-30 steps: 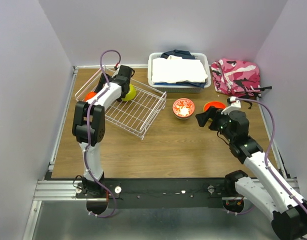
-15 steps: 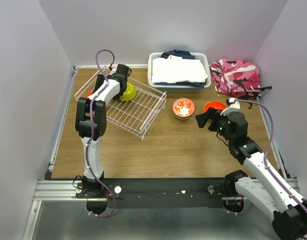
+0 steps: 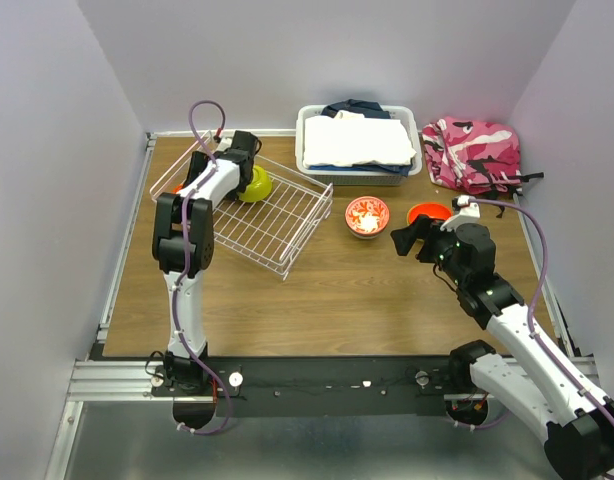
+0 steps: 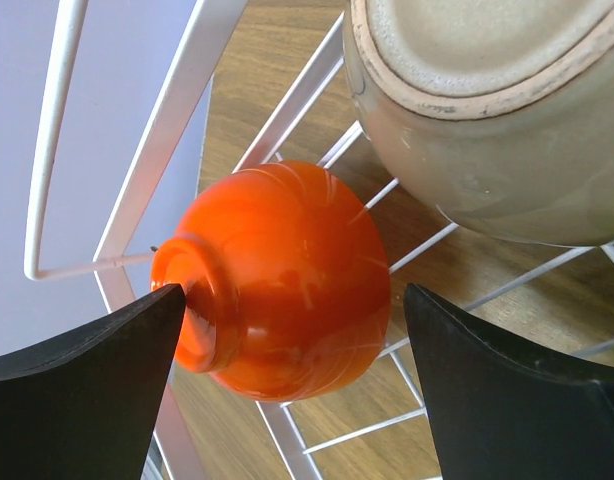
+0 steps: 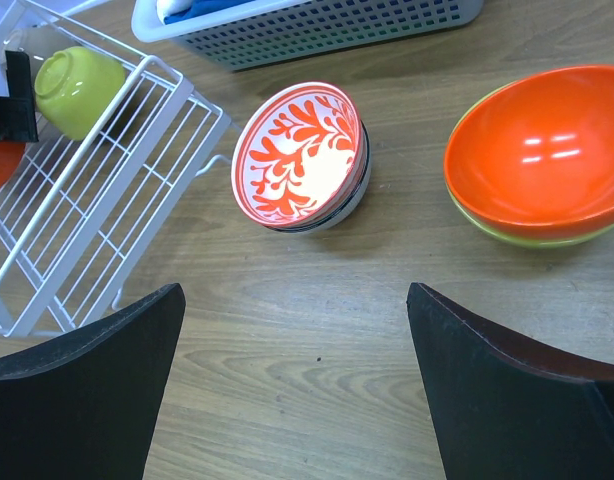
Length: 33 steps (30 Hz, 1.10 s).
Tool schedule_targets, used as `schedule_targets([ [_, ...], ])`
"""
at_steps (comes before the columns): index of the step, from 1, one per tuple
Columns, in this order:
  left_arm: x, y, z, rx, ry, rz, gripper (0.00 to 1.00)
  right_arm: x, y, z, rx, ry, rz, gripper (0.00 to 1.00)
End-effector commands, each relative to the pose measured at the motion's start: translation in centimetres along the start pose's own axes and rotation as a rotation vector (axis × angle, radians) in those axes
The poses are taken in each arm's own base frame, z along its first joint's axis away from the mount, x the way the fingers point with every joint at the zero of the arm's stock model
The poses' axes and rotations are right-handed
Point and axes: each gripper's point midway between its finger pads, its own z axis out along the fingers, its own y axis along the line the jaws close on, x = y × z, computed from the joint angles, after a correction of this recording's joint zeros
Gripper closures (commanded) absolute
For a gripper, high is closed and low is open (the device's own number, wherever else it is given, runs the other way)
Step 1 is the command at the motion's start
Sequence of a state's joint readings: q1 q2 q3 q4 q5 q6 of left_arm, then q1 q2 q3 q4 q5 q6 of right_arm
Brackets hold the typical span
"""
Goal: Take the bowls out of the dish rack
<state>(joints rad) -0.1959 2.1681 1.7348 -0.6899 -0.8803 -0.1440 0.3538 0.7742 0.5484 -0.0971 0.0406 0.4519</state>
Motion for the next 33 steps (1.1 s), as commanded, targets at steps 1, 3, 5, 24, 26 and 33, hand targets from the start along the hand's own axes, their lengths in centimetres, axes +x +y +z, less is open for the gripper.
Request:
schedule_targets([
  [1,1.8,0.0,1.2,-0.053,0.057,0.022,0.01,0.0,-0.3,0.2,0.009,-0.021,-0.011,0.00],
  [3,2.2,0.1,1.2,-0.064,0.074,0.040,0.01,0.0,-0.3,0.2,0.009,-0.021,-0.011,0.00],
  [5,2.5,0.4,1.3,-0.083,0.080,0.053,0.01,0.0,-0.3,0.2,0.011,-0.020,-0.009,0.00],
  [24,-0.4,3.9,-1.9,-0.103,-0.002,0.030,0.36,-0.1,-0.2,0.2,0.009,-0.022,-0.013,0.00],
  [26,-0.7,4.1,-2.4,-0.088,-0.014,0.015,0.48,-0.2,-0.2,0.2,0.009,-0.022,-0.013,0.00],
  [33,-1.8,4.9,-4.0,-0.040,-0.049,-0.039,0.51,-0.1,-0.2,0.3,0.010,-0.019,-0.013,0.01],
])
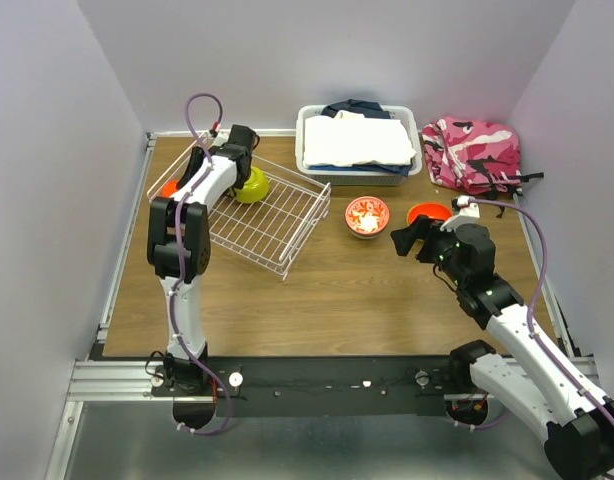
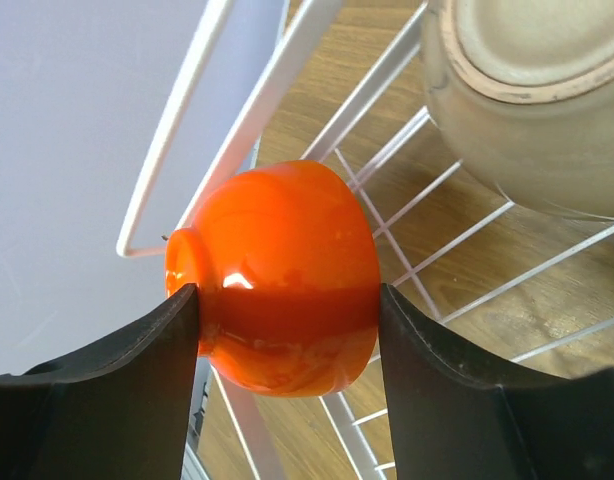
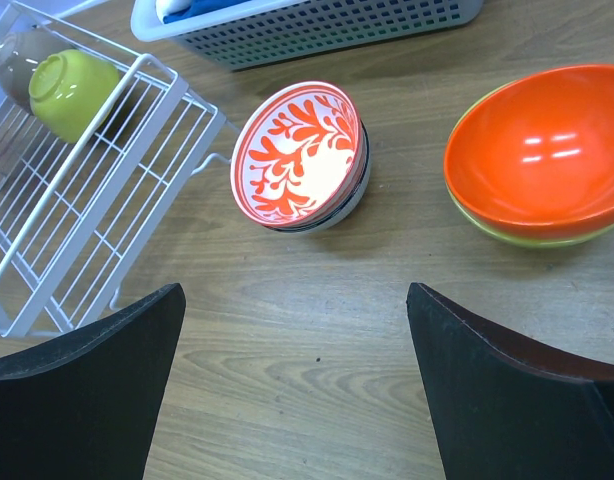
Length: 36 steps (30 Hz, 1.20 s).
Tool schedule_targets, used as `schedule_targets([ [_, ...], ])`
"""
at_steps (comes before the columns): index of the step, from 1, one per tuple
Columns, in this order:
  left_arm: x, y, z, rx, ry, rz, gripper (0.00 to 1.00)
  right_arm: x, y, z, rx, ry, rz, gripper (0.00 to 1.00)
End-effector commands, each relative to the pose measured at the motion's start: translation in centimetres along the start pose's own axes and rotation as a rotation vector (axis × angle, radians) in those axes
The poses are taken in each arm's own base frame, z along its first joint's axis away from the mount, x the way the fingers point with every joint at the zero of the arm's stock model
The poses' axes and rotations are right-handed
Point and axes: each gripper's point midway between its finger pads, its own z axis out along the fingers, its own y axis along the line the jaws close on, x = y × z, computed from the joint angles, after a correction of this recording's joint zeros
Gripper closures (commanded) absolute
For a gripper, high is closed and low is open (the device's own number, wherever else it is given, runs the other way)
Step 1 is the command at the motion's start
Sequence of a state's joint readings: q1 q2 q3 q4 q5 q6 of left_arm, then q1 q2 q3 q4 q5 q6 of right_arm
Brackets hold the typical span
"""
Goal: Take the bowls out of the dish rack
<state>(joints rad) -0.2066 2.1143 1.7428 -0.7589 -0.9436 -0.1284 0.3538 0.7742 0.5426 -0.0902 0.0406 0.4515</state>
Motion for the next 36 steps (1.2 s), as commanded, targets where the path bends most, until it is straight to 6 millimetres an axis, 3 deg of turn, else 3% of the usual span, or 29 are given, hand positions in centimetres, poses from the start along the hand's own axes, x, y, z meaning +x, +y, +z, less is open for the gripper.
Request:
schedule_targets([
  [1,-1.5,2.7,-2.3,0.022,-0.045,-0.080,0.51,-0.2,-0.2,0.2,0.010,-0.016,-0.013,0.01],
  [6,-2.0,2.7,-3.6,0.105,-0.059,-0.141,0.52,-0.2,-0.1,0.3,0.009,-0.011,-0.015,0.01],
  [13,-3.6,2.9,-7.5,0.321,-0.124,-0.311,0.51,0.0,0.7,0.3,-0.029,0.027,-0.032,0.01],
  [19,-4.8,3.8,-11.3,0.492,-0.203,-0.456,0.50,-0.5,3.1,0.0,-0.135,0.068,-0.045,0.02],
  [21,-4.8,3.1,-12.4,0.570,-0.218,-0.482,0.50,-0.6,4.0,-0.2,-0.181,0.081,-0.050,0.02],
  [22,-5.1,3.9,-13.6,0.604,-0.244,-0.518,0.49,-0.7,4.3,-0.2,-0.194,0.086,-0.050,0.02],
  [23,-4.6,3.1,-14.1,0.657,-0.237,-0.518,0.49,-0.5,4.9,-0.3,-0.224,0.098,-0.047,0.02],
  [25,-5.3,3.8,-16.0,0.731,-0.289,-0.571,0.48,-0.5,5.7,-0.1,-0.262,0.112,-0.028,0.02],
  [26,-4.8,3.2,-16.4,0.766,-0.279,-0.587,0.48,-0.4,6.5,-0.2,-0.302,0.126,-0.018,0.02],
  [30,-5.3,2.9,-20.3,0.971,-0.348,-0.672,0.48,0.7,8.7,0.3,-0.409,0.206,0.095,0.03],
  [31,-5.3,3.7,-21.5,1.010,-0.375,-0.703,0.48,-0.2,9.7,0.4,-0.457,0.172,0.106,0.03],
  [32,-4.6,3.1,-21.8,1.044,-0.366,-0.708,0.48,0.3,10.2,0.6,-0.492,0.202,0.125,0.03],
  [33,-5.1,3.3,-22.7,1.090,-0.387,-0.758,0.48,0.2,10.7,0.5,-0.512,0.208,0.162,0.03],
  [34,-4.9,3.7,-24.4,1.167,-0.410,-0.768,0.48,-0.4,11.3,0.7,-0.542,0.190,0.170,0.03],
  [35,-4.0,2.9,-24.4,1.194,-0.391,-0.772,0.48,-0.5,11.9,0.5,-0.572,0.196,0.180,0.03],
  [36,-4.4,3.2,-25.3,1.236,-0.419,-0.800,0.48,-0.5,12.1,0.8,-0.580,0.207,0.204,0.03],
])
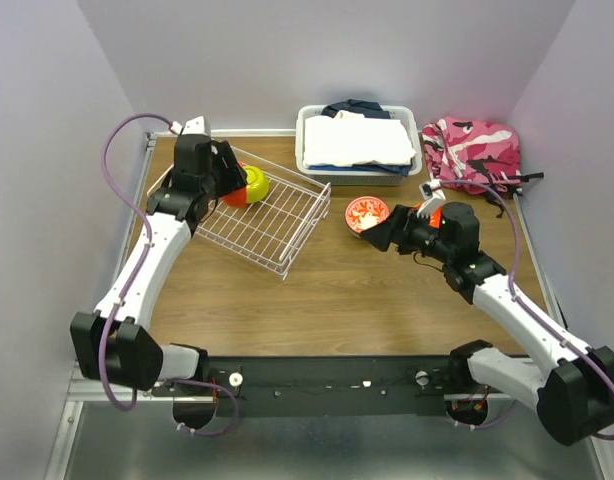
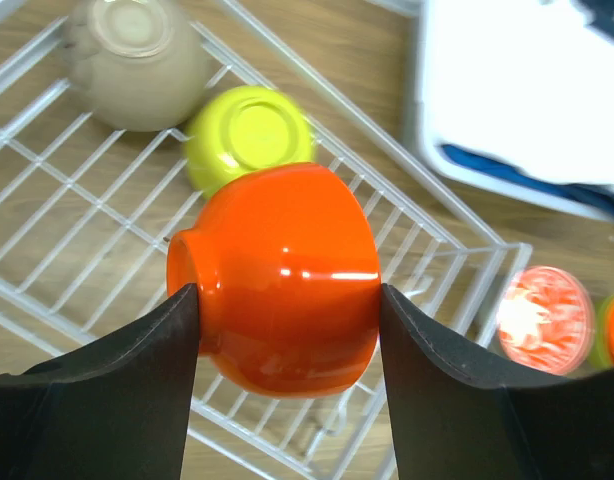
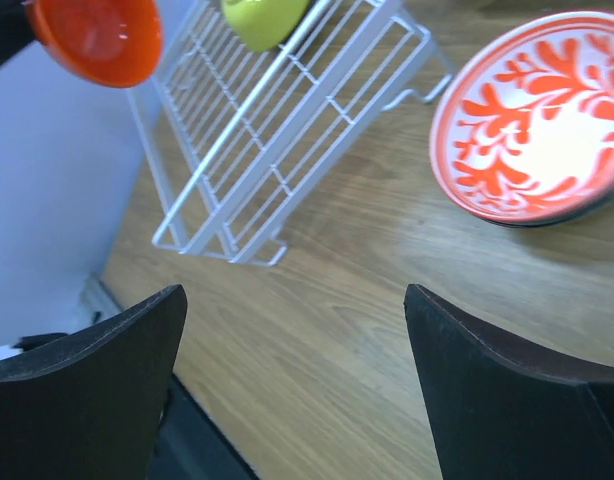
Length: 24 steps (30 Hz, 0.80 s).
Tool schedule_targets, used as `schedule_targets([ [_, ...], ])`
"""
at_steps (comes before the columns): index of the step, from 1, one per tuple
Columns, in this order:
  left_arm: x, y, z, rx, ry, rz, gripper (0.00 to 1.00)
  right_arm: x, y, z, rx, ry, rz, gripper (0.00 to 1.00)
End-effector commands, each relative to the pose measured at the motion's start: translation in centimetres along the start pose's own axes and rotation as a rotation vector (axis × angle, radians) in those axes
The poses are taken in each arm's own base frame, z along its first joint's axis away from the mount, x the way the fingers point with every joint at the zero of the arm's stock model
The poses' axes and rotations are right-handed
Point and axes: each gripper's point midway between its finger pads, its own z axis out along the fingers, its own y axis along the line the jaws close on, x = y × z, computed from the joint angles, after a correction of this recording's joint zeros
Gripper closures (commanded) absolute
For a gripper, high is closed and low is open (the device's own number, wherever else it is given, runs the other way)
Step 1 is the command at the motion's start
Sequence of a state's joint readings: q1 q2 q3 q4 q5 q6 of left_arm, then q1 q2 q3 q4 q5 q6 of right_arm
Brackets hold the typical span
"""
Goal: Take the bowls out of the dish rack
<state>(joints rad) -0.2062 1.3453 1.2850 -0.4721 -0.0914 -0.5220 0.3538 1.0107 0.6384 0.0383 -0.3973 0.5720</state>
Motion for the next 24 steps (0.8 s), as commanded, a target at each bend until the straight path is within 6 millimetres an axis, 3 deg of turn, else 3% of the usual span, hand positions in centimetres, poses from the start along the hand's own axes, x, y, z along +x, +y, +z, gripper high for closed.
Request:
schedule_targets([
  [1,-1.9,-6.5,-3.9,0.364,-0.092,-0.166,0.48,-2.1,5.0,0.6,-0.232,-0.026,0.058,0.03],
  [2,-0.7,-6.5,-3.8,0.382,-0.071,-0.192,0.48,-2.2,5.2,0.8,-0.244,-0.025,0.065,0.03],
  [4,-1.1,-8.1,-5.3,0.481,-0.097,-0.261,0.47,-2.3,5.8,1.3,-0.276,-0.018,0.096,0.03],
  [5,0.2,-8.4,-5.5,0.520,-0.063,-0.279,0.48,-2.3,5.9,1.5,-0.287,-0.015,0.109,0.03],
  [7,-0.1,-9.8,-6.7,0.605,-0.090,-0.314,0.47,-2.3,6.6,1.9,-0.325,-0.007,0.152,0.04],
  [8,1.4,-10.6,-6.9,0.640,-0.051,-0.342,0.47,-2.3,6.9,2.0,-0.334,-0.008,0.162,0.04],
  [10,1.5,-11.9,-7.8,0.703,-0.060,-0.355,0.47,-2.1,7.2,2.4,-0.336,-0.005,0.185,0.05],
  [11,2.8,-12.8,-8.1,0.730,-0.027,-0.364,0.47,-2.1,7.3,2.6,-0.333,-0.006,0.192,0.05],
  [18,4.9,-16.7,-10.3,0.881,0.008,-0.373,0.46,-1.3,6.5,3.7,-0.287,0.002,0.274,0.08],
  [24,6.3,-18.3,-10.8,0.935,0.045,-0.377,0.45,-1.2,6.0,4.2,-0.269,0.001,0.300,0.11],
])
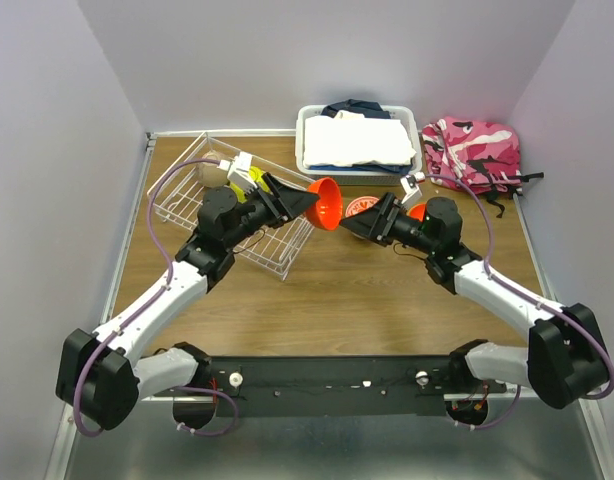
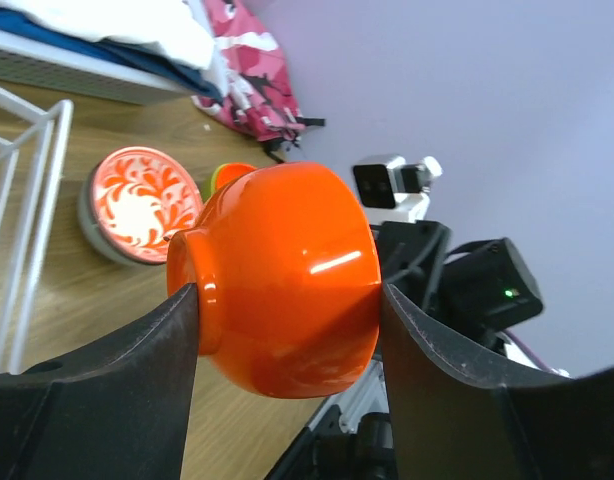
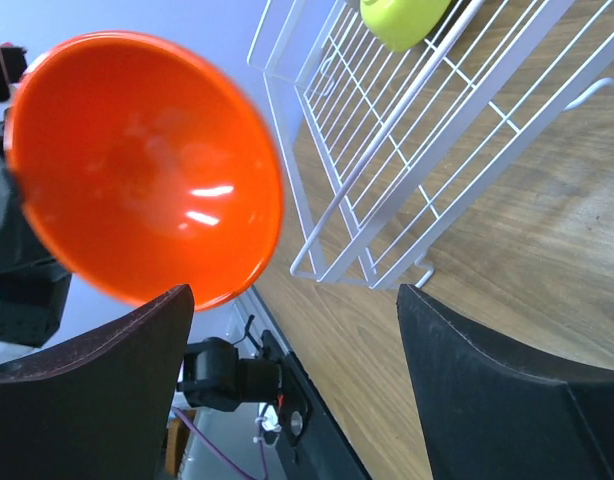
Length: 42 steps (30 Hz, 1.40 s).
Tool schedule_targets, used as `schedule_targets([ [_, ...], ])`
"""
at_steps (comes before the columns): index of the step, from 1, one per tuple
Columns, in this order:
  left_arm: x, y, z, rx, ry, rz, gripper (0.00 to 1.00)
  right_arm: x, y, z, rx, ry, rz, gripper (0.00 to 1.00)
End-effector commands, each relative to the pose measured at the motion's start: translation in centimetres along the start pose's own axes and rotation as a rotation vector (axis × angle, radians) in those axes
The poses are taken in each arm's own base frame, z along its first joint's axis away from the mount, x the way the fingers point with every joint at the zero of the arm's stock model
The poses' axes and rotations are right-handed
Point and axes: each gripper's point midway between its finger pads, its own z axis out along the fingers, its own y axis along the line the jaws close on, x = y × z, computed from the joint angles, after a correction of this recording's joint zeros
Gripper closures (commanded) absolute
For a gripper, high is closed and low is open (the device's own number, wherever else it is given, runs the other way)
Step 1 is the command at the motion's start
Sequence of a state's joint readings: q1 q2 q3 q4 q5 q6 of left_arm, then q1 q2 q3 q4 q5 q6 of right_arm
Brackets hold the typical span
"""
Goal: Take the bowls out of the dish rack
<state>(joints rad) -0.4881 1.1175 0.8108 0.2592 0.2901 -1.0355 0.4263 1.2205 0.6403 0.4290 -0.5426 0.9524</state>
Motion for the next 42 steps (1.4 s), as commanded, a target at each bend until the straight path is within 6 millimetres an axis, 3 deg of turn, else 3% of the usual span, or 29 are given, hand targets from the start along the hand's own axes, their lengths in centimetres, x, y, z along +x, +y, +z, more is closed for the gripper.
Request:
schedule_targets([
  [1,0.7,-3.4,0.4,0.145,0.003,-0.010,0.45,-0.9,0.3,0.7,-0.005,-0.036,0.023,0.12],
  [7,2.9,-2.8,1.0,0.147,0.042,-0.024,0.45,-0.7,-0.1,0.9,-0.002,-0.036,0.047,0.21],
  [10,3.6,-2.8,1.1,0.154,0.053,-0.030,0.45,-0.5,-0.3,1.0,0.003,-0.031,0.053,0.34],
  [11,3.8,-2.9,1.1,0.158,0.055,-0.027,0.45,-0.4,-0.6,1.0,0.008,-0.029,0.059,0.43],
  [13,4.2,-3.0,1.2,0.160,0.059,-0.011,0.45,-0.4,-0.5,0.9,0.006,-0.029,0.059,0.52],
  [14,4.3,-2.8,1.3,0.156,0.061,-0.007,0.45,-0.4,-0.5,0.9,0.005,-0.029,0.056,0.63],
  [16,4.4,-2.5,1.3,0.143,0.056,0.014,0.45,-0.3,-0.7,0.7,0.021,-0.028,0.051,0.76],
  [17,4.6,-2.1,1.2,0.134,0.057,0.023,0.45,-0.3,-0.7,0.7,0.029,-0.026,0.047,0.89],
  [19,4.6,-1.4,1.1,0.107,0.053,0.058,0.43,-0.5,-1.0,0.5,0.070,-0.025,0.030,0.99],
  [26,4.2,1.2,-0.2,-0.010,0.017,0.172,0.03,-2.6,-1.5,-0.6,0.238,-0.044,-0.079,0.99],
  [30,2.3,2.6,-1.4,-0.117,-0.060,0.260,0.01,-4.6,-3.1,-2.0,0.424,-0.081,-0.140,0.99],
  [31,2.0,2.7,-2.2,-0.145,-0.066,0.280,0.01,-4.2,-4.1,-2.7,0.492,-0.055,-0.159,0.99],
  [33,0.8,3.1,-3.0,-0.195,-0.106,0.346,0.01,-5.8,-4.1,-3.3,0.560,-0.072,-0.200,0.99],
  [34,0.3,4.3,-3.8,-0.268,-0.113,0.375,0.01,-6.1,-5.3,-4.3,0.657,-0.066,-0.225,0.99],
  [35,-0.8,3.6,-4.5,-0.281,-0.146,0.403,0.01,-6.5,-5.9,-4.9,0.710,-0.068,-0.240,0.99],
  [36,-1.3,3.8,-5.0,-0.312,-0.155,0.428,0.01,-7.6,-5.8,-5.0,0.748,-0.082,-0.259,0.99],
  [37,-1.7,4.9,-6.0,-0.385,-0.146,0.489,0.01,-8.0,-6.9,-6.2,0.841,-0.078,-0.281,0.99],
  [38,-2.7,4.0,-6.9,-0.390,-0.169,0.517,0.01,-8.4,-7.4,-6.7,0.887,-0.079,-0.291,0.99],
  [40,-3.3,4.6,-8.4,-0.452,-0.150,0.608,0.01,-9.7,-8.7,-7.9,0.993,-0.080,-0.304,0.99],
  [42,-4.9,3.8,-10.1,-0.487,-0.189,0.669,0.01,-11.2,-9.9,-9.1,1.055,-0.091,-0.286,0.99],
])
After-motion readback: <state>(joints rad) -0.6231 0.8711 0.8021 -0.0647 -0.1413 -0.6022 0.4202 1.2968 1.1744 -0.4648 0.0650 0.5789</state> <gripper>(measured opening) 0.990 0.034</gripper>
